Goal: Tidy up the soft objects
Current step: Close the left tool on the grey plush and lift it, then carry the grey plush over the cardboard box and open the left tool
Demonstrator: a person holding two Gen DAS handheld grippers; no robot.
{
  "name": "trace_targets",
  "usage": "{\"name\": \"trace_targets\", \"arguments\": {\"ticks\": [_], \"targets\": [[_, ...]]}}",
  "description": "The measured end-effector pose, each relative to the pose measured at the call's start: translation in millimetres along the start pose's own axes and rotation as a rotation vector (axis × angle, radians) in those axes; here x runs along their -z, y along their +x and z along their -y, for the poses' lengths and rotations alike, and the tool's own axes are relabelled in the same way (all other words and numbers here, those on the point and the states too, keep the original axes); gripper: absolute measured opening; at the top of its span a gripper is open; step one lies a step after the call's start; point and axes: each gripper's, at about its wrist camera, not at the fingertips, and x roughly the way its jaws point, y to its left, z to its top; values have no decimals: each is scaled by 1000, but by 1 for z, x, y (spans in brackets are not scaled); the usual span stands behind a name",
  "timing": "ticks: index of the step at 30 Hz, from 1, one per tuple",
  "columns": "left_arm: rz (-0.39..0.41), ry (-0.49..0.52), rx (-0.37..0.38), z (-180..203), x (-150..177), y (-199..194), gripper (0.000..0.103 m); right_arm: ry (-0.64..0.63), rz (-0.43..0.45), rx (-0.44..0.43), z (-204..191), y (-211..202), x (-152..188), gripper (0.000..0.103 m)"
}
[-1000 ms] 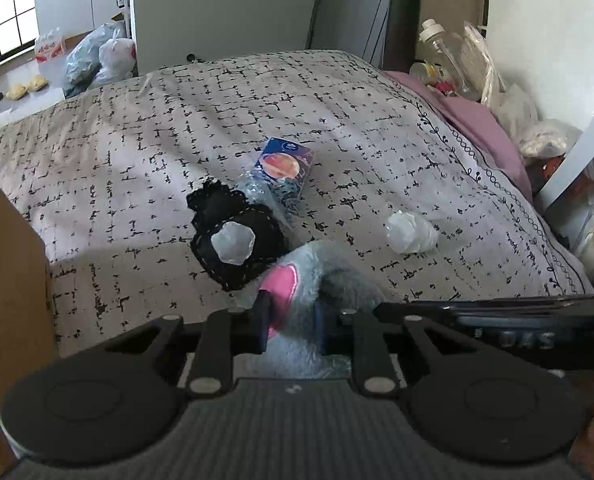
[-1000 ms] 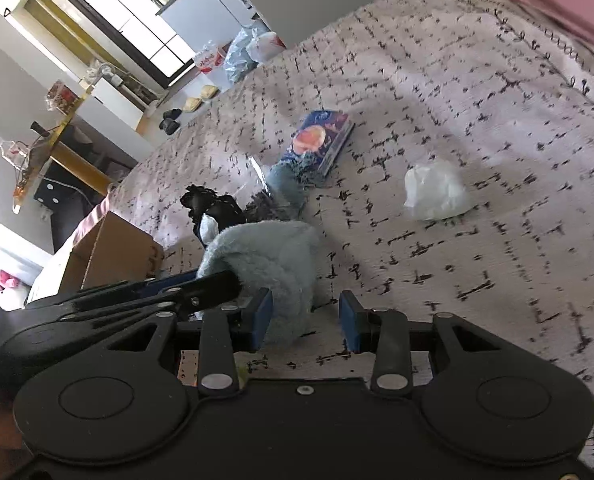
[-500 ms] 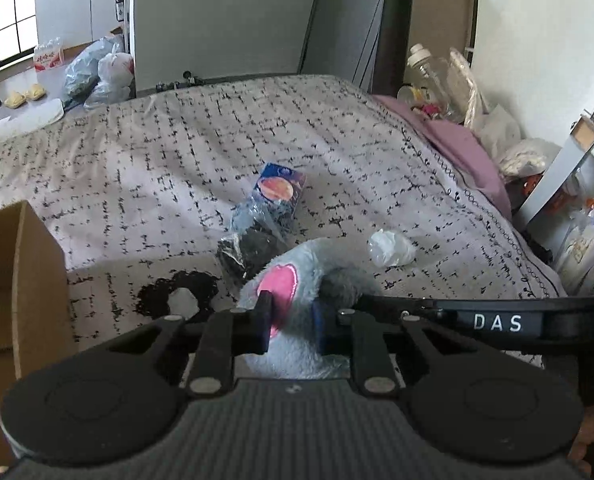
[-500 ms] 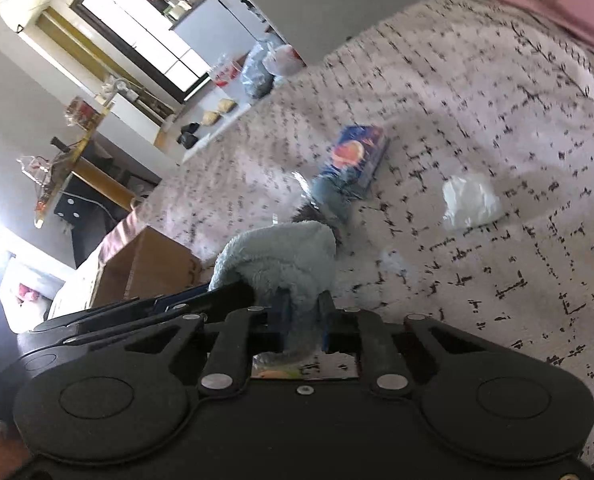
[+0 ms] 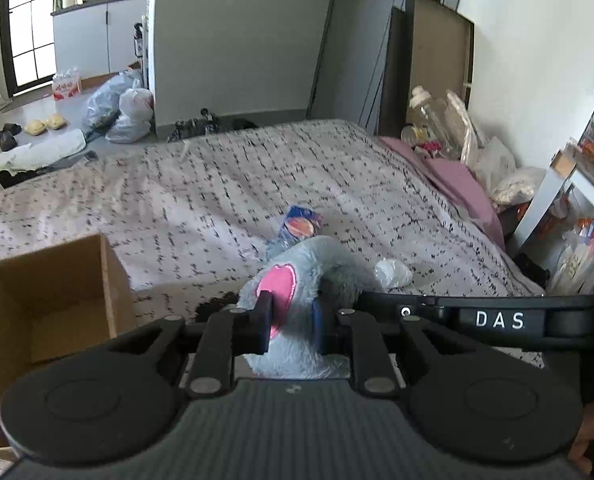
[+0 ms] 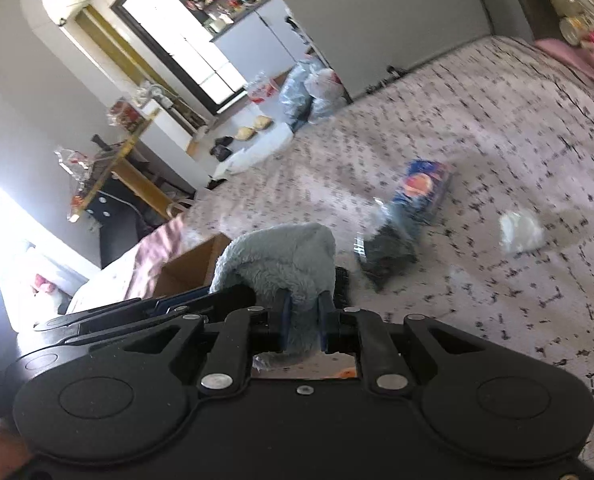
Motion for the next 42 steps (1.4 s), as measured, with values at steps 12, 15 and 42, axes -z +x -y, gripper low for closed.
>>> {"name": "trace_targets", "arguments": {"ticks": [12,15,42], "targets": [[78,-12,-42,-24,3,-54,19,-80,32,-39,-52,-8,3,14],[96,-19,-51,-33,6,-65,19,-101,35,-52,-66,-7,6,14],[152,-201,-115,-160,66,-103,19,-274,-50,-67,-174,76,52,14]]}}
